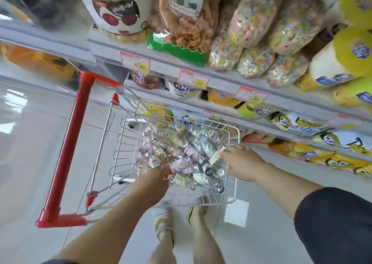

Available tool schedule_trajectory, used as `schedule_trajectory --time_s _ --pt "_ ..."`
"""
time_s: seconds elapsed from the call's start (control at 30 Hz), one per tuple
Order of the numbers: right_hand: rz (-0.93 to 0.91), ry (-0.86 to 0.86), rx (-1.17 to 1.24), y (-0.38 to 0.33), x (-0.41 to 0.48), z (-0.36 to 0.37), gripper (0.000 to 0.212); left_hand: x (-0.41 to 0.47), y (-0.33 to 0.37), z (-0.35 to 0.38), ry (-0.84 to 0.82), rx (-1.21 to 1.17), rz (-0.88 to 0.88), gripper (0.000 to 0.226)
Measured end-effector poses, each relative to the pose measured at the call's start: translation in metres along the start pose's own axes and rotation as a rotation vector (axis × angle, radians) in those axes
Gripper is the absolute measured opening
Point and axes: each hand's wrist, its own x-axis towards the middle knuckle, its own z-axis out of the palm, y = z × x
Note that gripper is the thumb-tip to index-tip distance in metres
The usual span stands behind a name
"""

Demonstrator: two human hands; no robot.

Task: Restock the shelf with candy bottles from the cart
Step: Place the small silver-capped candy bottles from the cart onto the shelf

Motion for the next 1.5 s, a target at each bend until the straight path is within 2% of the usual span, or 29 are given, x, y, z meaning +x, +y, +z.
schedule_trajectory --time_s 0.07,0.2,0.3,0.43,0.6,0.73,0.8,0.83,0.9,0.97,1.0,1.13,1.2,1.27,1.33,1.4,1.5 --pt "0.008 -0.011 -0.129 0.004 0.019 0.008 0.053 0.018 -0.004 0.024 -0.089 0.060 -0.017 0.041" --pt "-0.014 -0.005 -0.350 0.006 0.045 0.018 0.068 0.052 0.008 0.075 -0.198 0.208 0.116 0.048" --pt "-0.006 0.028 -0.433 0.003 0.059 0.032 0.077 0.077 0.012 0.102 -0.221 0.281 0.155 0.052" --pt "0.024 0.113 -0.388 -0.001 0.067 0.031 0.064 0.097 0.010 0.108 -0.186 0.358 0.196 0.048" --pt "0.017 0.120 -0.313 0.001 0.075 0.028 0.058 0.103 0.019 0.109 -0.165 0.807 0.357 0.056" --pt "-0.057 0.179 -0.192 0.009 0.072 0.034 0.049 0.099 0.020 0.106 -0.141 0.858 0.379 0.048" --pt "-0.084 0.225 -0.085 0.012 0.065 0.036 0.041 0.091 0.011 0.101 -0.105 0.747 0.368 0.049" --pt "-0.090 0.247 -0.014 0.013 0.060 0.036 0.042 0.084 0.008 0.094 -0.098 0.606 0.326 0.049" --pt "-0.080 0.271 0.211 0.012 0.044 0.033 0.047 0.067 0.008 0.070 -0.082 0.175 0.206 0.039" --pt "-0.034 0.277 0.553 0.007 0.019 0.024 0.049 0.046 0.010 0.038 -0.095 -0.230 0.110 0.016" --pt "-0.010 0.274 0.707 0.004 0.004 0.017 0.049 0.035 0.011 0.023 -0.107 -0.399 0.072 0.015" --pt "0.024 0.314 1.035 -0.004 -0.058 -0.025 0.043 -0.014 0.021 -0.040 -0.212 -0.986 -0.019 0.034" --pt "0.002 0.366 1.168 -0.003 -0.090 -0.053 0.040 -0.040 0.039 -0.071 -0.219 -1.239 -0.031 0.033" --pt "-0.042 0.401 1.320 -0.002 -0.123 -0.083 0.037 -0.065 0.063 -0.101 -0.232 -1.425 -0.023 0.032" --pt "-0.154 0.433 1.517 -0.001 -0.154 -0.111 0.042 -0.088 0.087 -0.127 -0.294 -1.562 -0.011 0.044" --pt "-0.254 0.459 1.724 0.000 -0.180 -0.133 0.044 -0.106 0.107 -0.147 -0.378 -1.632 0.038 0.051" --pt "-0.366 0.465 1.923 0.005 -0.223 -0.161 0.049 -0.132 0.140 -0.177 -0.403 -1.662 0.154 0.046"
